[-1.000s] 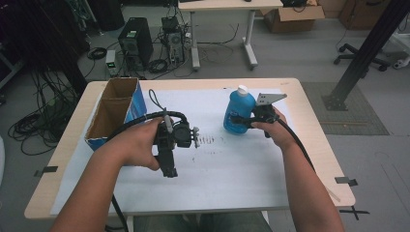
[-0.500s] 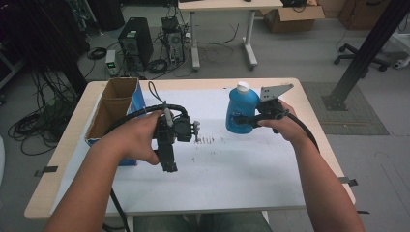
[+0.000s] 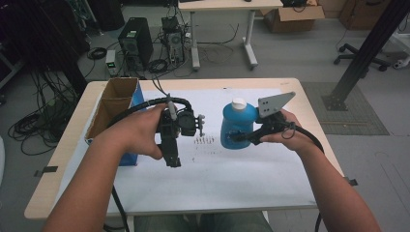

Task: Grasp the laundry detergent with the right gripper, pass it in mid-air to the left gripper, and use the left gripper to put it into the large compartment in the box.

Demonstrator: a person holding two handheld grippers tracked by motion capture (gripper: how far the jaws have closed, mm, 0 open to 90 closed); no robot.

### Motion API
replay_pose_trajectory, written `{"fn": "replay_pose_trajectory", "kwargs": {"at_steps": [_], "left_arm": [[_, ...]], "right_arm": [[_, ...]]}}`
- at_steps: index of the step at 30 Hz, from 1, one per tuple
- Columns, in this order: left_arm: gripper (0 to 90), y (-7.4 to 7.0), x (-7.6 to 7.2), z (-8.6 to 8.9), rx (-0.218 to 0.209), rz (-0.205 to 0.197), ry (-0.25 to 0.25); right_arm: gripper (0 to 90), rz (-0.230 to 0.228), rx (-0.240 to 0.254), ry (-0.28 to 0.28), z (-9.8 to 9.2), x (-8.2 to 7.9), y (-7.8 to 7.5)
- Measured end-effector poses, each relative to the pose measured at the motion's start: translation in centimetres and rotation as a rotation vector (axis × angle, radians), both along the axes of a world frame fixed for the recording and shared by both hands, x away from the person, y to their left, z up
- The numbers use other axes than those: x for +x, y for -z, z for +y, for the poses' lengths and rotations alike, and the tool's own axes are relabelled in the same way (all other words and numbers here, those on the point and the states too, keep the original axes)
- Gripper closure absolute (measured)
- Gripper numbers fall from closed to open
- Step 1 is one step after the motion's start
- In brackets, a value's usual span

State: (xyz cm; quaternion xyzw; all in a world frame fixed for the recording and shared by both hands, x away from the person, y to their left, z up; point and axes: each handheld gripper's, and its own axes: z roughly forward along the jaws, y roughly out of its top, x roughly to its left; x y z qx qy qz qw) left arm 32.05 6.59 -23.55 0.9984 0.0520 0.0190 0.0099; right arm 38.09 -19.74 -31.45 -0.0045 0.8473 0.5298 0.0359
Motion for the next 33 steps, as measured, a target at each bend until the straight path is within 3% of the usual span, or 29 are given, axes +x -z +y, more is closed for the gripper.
{"fn": "replay_pose_trajectory", "kwargs": {"at_steps": [6,13,26,33], "left_arm": [[0.2,-0.8,-0.2,-0.5,-0.010,-0.002,0.013],[0.2,-1.6,-0.4,-1.0,-0.017,-0.002,0.025],[0.2,-2.2,-0.7,-2.1,-0.023,0.002,0.055],[0.2,-2.1,-0.7,-2.2,-0.018,0.005,0.057]], "right_arm": [[43.7,-0.008,0.009,-0.048,0.8,-1.9,0.0],[43.7,-0.002,0.006,-0.084,2.7,-4.1,1.4],[43.8,0.077,0.048,-0.066,5.8,-4.8,4.3],[43.8,0.082,0.037,-0.076,7.6,-5.1,5.3]]}}
